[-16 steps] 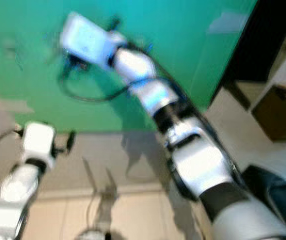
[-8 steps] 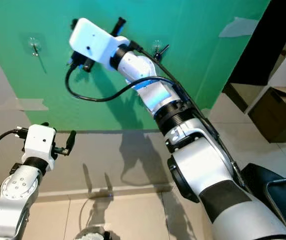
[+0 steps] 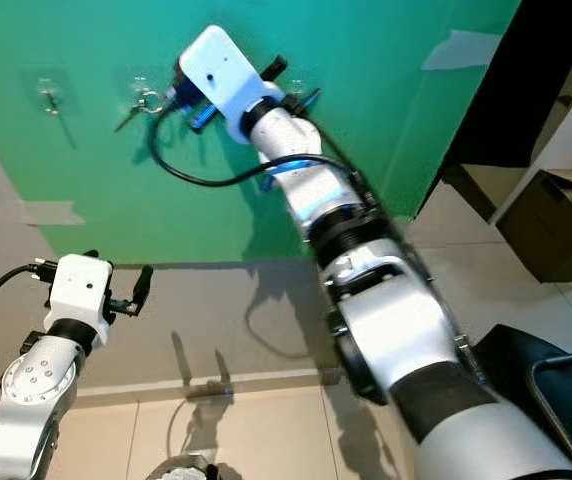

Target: Hang keys on a hook

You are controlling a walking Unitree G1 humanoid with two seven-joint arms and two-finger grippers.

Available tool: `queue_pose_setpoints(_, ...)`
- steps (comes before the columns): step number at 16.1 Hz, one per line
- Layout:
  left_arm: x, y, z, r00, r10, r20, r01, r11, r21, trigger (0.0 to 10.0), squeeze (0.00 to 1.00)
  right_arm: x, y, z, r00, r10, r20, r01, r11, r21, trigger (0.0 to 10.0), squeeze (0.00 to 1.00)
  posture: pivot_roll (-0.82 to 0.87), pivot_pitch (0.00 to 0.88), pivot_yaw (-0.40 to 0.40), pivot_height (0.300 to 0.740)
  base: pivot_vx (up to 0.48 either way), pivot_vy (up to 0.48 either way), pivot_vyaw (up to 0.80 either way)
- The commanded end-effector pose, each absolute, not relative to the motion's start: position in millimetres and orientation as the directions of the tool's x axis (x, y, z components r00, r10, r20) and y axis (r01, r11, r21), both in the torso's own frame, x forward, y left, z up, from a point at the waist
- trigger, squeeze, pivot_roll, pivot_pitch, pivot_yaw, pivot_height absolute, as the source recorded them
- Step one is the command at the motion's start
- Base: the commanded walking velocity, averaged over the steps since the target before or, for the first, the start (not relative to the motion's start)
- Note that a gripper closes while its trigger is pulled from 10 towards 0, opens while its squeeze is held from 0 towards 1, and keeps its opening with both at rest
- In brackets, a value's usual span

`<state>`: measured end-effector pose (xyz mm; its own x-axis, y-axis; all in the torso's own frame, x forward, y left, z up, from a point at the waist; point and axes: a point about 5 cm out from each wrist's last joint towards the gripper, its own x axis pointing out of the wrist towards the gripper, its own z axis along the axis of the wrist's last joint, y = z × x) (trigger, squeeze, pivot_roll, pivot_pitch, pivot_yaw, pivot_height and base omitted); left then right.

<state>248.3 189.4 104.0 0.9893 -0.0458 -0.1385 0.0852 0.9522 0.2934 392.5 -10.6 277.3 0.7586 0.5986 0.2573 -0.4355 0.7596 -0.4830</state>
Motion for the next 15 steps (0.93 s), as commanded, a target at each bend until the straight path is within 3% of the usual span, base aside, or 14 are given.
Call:
queue_pose_setpoints(1,246.4,185.0,108.1,0.990,-0.062,-0.126,0.097,0.951,0.293,10.0,0.00,398.4,-19.7,267.7,0.809,0.548,0.213,-0.463,0.817,-0.344,10.0,0.00,0.29,0.000,-0.039,0.740,0.000,0.000,0.00)
queue_pose_setpoints(5,244.3,186.4,109.3,0.991,-0.054,-0.125,0.089,0.952,0.294,10.0,0.00,395.1,-14.3,261.3,0.838,0.494,0.231,-0.462,0.868,-0.181,10.0,0.00,0.30,0.000,-0.043,0.740,0.000,0.000,0.00)
queue_pose_setpoints(9,245.4,184.7,110.4,0.990,-0.063,-0.127,0.098,0.950,0.296,10.0,0.00,379.5,-4.9,268.4,0.784,0.532,0.319,-0.429,0.837,-0.340,10.0,0.00,0.27,0.000,-0.034,0.740,0.000,0.000,0.00)
queue_pose_setpoints(12,246.6,182.8,110.2,0.989,-0.069,-0.129,0.104,0.951,0.290,10.0,0.00,368.5,-2.6,260.7,0.773,0.549,0.318,-0.442,0.825,-0.353,10.0,0.00,0.26,0.000,-0.032,0.740,0.000,0.000,0.00)
queue_pose_setpoints(15,246.9,182.3,109.6,0.989,-0.070,-0.133,0.106,0.952,0.288,10.0,0.00,357.8,-5.4,267.5,0.775,0.532,0.341,-0.464,0.845,-0.266,10.0,0.00,0.26,0.000,-0.034,0.740,0.000,0.000,0.00)
